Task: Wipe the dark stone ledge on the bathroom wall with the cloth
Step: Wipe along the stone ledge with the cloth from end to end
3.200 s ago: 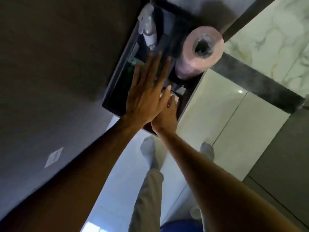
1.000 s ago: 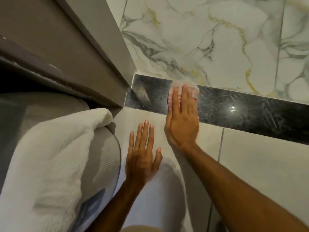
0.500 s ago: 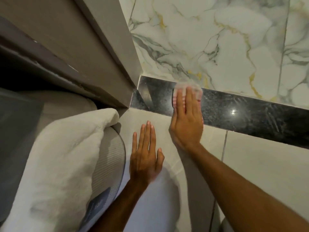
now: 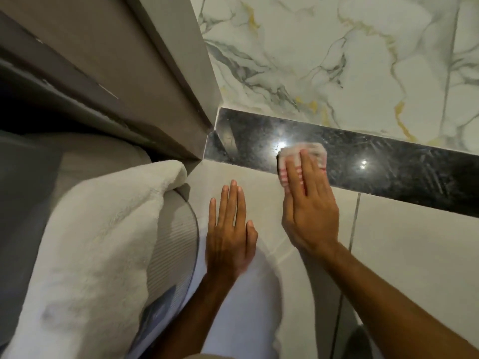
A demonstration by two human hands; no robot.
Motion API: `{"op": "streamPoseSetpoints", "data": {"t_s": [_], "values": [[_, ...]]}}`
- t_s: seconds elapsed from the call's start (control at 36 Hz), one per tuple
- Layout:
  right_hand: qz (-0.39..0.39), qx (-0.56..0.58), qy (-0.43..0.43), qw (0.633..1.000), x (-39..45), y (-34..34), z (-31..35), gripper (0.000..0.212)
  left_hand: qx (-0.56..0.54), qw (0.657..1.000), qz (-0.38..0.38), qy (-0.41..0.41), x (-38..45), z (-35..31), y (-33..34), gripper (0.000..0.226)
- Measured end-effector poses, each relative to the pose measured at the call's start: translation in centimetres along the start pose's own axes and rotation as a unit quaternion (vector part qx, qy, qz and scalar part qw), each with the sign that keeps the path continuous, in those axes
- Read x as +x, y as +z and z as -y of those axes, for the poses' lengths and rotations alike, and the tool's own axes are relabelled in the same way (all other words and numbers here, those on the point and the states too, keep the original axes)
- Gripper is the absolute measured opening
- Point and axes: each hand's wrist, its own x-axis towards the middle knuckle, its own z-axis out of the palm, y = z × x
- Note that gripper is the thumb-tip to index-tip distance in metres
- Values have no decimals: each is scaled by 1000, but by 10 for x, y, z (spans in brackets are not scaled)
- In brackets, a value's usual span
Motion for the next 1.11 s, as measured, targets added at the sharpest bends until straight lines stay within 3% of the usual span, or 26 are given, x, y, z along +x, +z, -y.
{"op": "streamPoseSetpoints", "data": {"t_s": [0.11, 0.19, 0.28, 0.33, 0.44, 0.58, 0.64, 0.69, 0.83, 0.97, 1.11], "values": [[-17, 5, 58, 998, 63, 10, 43, 70, -19, 1000, 0, -3, 0, 2, 2, 62], [46, 11, -64, 997, 93, 15, 71, 71, -23, 1000, -1, -20, -1, 3, 2, 61], [88, 3, -212, 973, 75, 13, 63, 65, -3, 999, 0, -48, 1, 2, -1, 61], [85, 0, -235, 968, 43, 7, 39, 64, 6, 999, 4, -53, 1, 0, -3, 62], [56, 5, -158, 986, -4, -6, -7, 66, -5, 999, 12, -52, 3, -1, -6, 64], [0, -13, -6, 1000, 56, -1, 17, 69, -2, 999, 15, -33, 2, 0, -4, 63], [13, -1, -2, 1000, 90, 6, 43, 69, 0, 999, 14, -31, 2, 2, -2, 62], [40, 1, -55, 998, 104, 11, 63, 68, -1, 1000, 18, -25, 1, 3, -1, 62], [40, 23, -115, 992, 40, 12, 50, 64, 9, 999, 40, -26, 2, 4, -2, 63], [-5, 19, -46, 999, -23, -1, -7, 66, 11, 999, 41, -17, 3, 5, -2, 66], [-43, 12, 89, 995, 48, -3, -10, 66, 46, 999, 22, 1, 0, 3, 3, 64]]}}
